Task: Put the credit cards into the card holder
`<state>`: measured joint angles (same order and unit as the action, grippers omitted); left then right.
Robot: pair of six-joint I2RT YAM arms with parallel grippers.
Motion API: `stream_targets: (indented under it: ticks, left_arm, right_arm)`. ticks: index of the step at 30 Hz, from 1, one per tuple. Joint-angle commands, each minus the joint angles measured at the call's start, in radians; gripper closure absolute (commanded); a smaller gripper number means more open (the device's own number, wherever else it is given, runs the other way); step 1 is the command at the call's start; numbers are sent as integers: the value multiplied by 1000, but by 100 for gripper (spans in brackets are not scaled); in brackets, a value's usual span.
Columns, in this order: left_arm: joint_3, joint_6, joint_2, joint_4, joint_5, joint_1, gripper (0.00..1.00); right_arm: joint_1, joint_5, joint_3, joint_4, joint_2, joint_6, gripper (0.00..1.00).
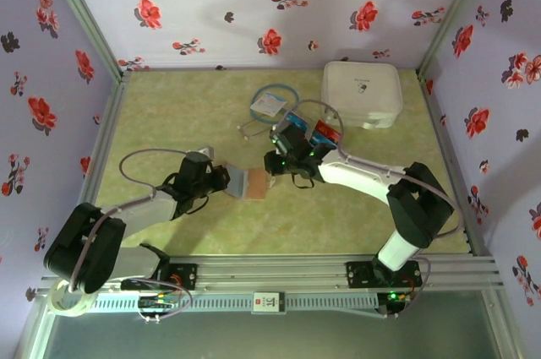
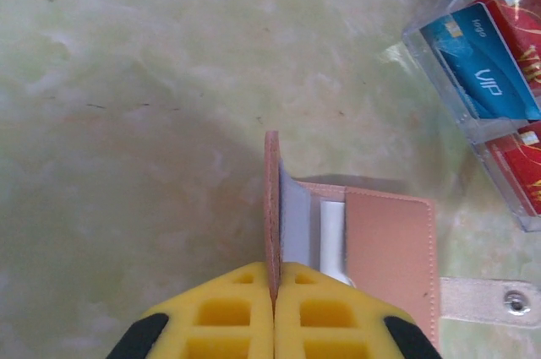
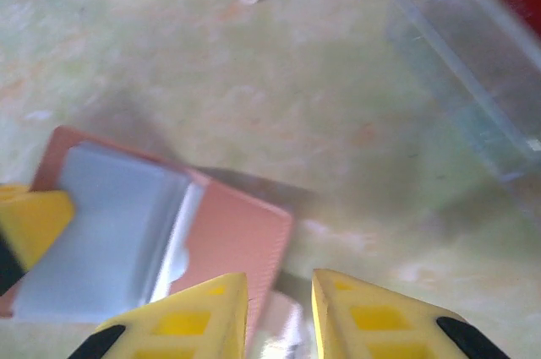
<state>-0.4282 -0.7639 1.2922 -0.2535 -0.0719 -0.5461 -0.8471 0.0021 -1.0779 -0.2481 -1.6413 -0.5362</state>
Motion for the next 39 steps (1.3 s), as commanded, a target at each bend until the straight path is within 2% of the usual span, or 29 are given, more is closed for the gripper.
stream_targets:
  ticks: [1, 6, 7, 10, 11, 13, 27, 39]
  left_arm:
    - [-17, -20, -4, -31, 28, -21, 100]
    - [-21, -11, -15, -12, 24, -22, 100]
    - [-24, -3, -18, -8, 16, -23, 97]
    - [-27, 15, -29, -6, -13, -22, 69]
    - [-27, 20, -36, -4, -18, -22, 65]
    - [-26, 27, -55, -2, -22, -21, 63]
    - [-9, 14, -83, -63, -84, 8, 86]
    - [-14, 10, -48, -78, -85, 11, 96]
  right_arm:
    - [-27, -40, 27, 63, -57, -68, 74]
    - [-45, -45, 57, 141, -140, -109, 76]
    - [-45, -39, 65, 153, -153, -112, 76]
    - [-43, -16, 84, 160, -187, -112, 78]
    - [-44, -9, 92, 162, -197, -112, 78]
    - [-43, -1, 105, 170, -207, -116, 79]
    - [-32, 18, 156, 205, -231, -128, 80]
    - [-31, 10, 170, 222, -239, -133, 80]
